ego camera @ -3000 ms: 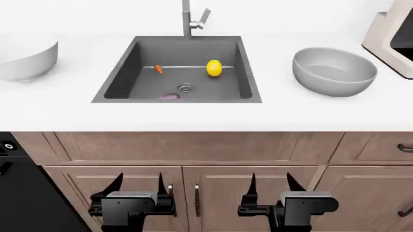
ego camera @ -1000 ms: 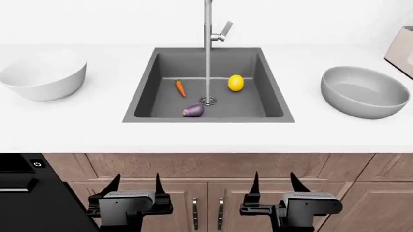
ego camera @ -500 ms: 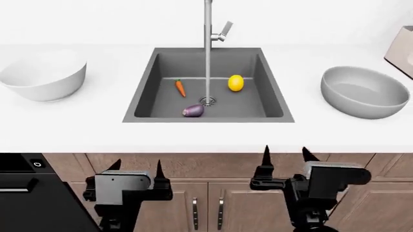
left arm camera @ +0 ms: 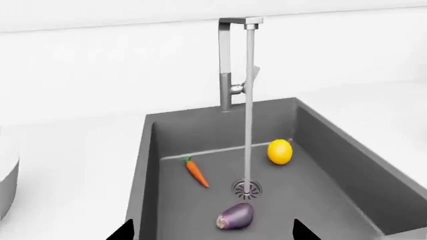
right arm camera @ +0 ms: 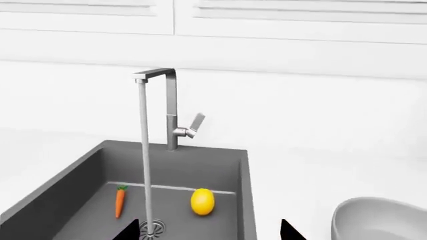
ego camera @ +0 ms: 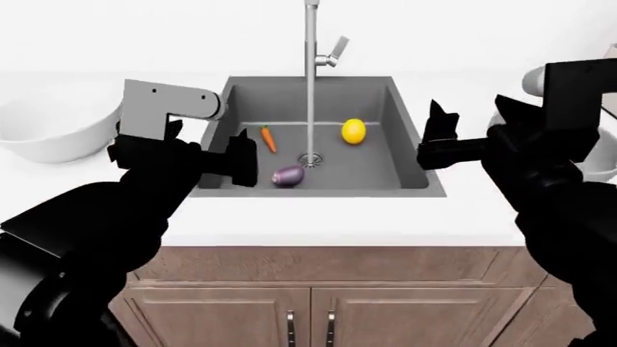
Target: Pick the eggplants and oranges from the sink and place them in one bowl. Place the carrot in the other bowl. Then turn off the sink faucet.
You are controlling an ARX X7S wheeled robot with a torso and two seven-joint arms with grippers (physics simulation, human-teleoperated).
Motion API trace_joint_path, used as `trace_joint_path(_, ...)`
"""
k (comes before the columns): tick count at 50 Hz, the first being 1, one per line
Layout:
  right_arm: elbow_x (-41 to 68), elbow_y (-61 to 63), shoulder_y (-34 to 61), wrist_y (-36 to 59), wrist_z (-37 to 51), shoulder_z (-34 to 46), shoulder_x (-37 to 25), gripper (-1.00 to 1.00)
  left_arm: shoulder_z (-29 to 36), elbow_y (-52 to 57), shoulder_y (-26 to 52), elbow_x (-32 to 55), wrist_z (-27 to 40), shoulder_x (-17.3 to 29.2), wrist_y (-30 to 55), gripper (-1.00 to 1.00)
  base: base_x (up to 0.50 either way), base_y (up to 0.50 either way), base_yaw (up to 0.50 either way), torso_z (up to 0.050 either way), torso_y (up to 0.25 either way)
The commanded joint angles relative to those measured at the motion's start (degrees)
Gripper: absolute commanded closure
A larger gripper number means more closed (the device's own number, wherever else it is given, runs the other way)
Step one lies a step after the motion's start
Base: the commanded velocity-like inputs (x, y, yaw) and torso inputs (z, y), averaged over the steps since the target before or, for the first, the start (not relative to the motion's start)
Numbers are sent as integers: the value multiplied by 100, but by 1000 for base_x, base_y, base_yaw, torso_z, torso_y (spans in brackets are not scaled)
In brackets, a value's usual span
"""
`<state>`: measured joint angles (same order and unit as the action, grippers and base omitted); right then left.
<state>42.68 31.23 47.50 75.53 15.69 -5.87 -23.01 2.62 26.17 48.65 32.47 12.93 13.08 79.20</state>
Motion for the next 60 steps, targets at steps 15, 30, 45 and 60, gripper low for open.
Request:
trace_joint_path(15, 213, -136, 463, 715, 30, -38, -149, -100, 123, -263, 859, 258, 60, 245, 829, -100, 500, 0, 0, 0, 0)
trace_joint_path(30, 271, -140, 234, 570, 74, -93, -174, -100, 373, -395, 706, 316, 135, 294, 599, -100, 500, 5, 0, 0, 1)
trace_joint_path(45, 302, -171, 168, 434, 55, -65, -281, -100, 459, -423, 756, 412, 218, 312, 601, -100, 500, 135, 0, 0, 1)
trace_joint_path(60, 395, -177, 99, 463, 106, -143, -346, -100, 562, -432, 707, 539, 288, 364, 636, -100, 401, 4, 0, 0, 1)
